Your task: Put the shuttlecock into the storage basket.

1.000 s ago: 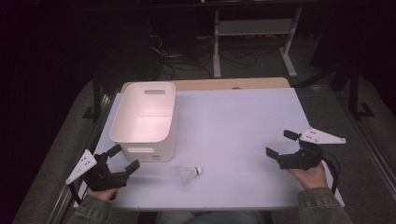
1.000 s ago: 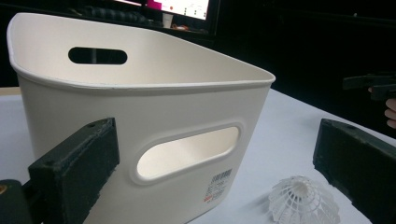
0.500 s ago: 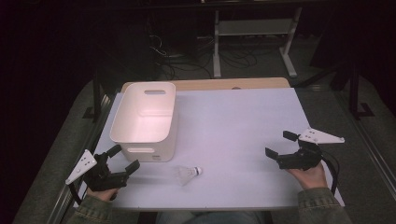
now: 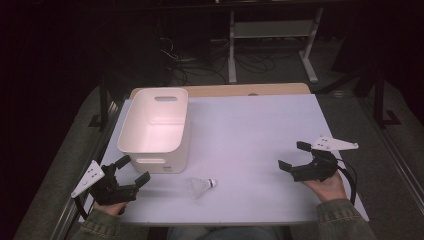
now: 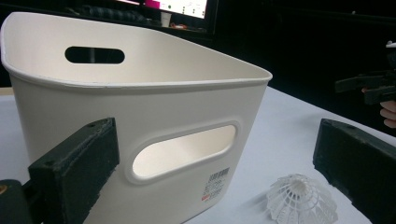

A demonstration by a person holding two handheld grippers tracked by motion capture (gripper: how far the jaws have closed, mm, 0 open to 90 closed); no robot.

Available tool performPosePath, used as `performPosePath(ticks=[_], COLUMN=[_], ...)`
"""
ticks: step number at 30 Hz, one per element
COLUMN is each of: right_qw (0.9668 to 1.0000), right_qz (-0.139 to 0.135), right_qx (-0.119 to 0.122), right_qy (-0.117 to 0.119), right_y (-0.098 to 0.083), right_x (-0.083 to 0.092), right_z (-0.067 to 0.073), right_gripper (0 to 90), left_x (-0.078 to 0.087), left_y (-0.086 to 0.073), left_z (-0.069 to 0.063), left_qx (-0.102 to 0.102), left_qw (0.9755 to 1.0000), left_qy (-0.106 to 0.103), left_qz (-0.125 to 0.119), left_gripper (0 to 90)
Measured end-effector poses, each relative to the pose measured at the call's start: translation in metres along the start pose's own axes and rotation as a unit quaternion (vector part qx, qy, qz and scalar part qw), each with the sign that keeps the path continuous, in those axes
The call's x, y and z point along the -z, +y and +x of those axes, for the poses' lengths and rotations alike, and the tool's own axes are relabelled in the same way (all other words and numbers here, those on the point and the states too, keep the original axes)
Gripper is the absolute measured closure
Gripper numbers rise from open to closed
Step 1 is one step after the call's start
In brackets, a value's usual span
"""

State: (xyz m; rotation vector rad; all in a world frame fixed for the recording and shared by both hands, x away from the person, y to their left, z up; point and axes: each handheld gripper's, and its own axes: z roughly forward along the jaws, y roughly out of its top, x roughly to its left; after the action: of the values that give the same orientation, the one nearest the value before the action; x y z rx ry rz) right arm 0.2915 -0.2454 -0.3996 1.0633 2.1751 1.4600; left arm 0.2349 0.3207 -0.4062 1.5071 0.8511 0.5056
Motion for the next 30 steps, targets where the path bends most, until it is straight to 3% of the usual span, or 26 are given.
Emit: performPosePath(ticks=[22, 30], right_qw=[0.9988, 0.9977], right_qz=[0.012, 0.022], right_qx=[0.034, 0.037], right_qy=[0.033, 0.052], right_y=[0.023, 0.029], right_x=[-0.017, -0.026], right_z=[0.018, 0.024], right_gripper=[0.0, 0.0], left_x=[0.001, 0.001], left_y=[0.0, 0.0], left_z=[-0.001, -0.002], left_qx=[0.003, 0.001], left_qw=[1.0, 1.0], left_qy=[0.001, 0.001], left_qz=[0.0, -0.002], left_gripper=[0.0, 0.0])
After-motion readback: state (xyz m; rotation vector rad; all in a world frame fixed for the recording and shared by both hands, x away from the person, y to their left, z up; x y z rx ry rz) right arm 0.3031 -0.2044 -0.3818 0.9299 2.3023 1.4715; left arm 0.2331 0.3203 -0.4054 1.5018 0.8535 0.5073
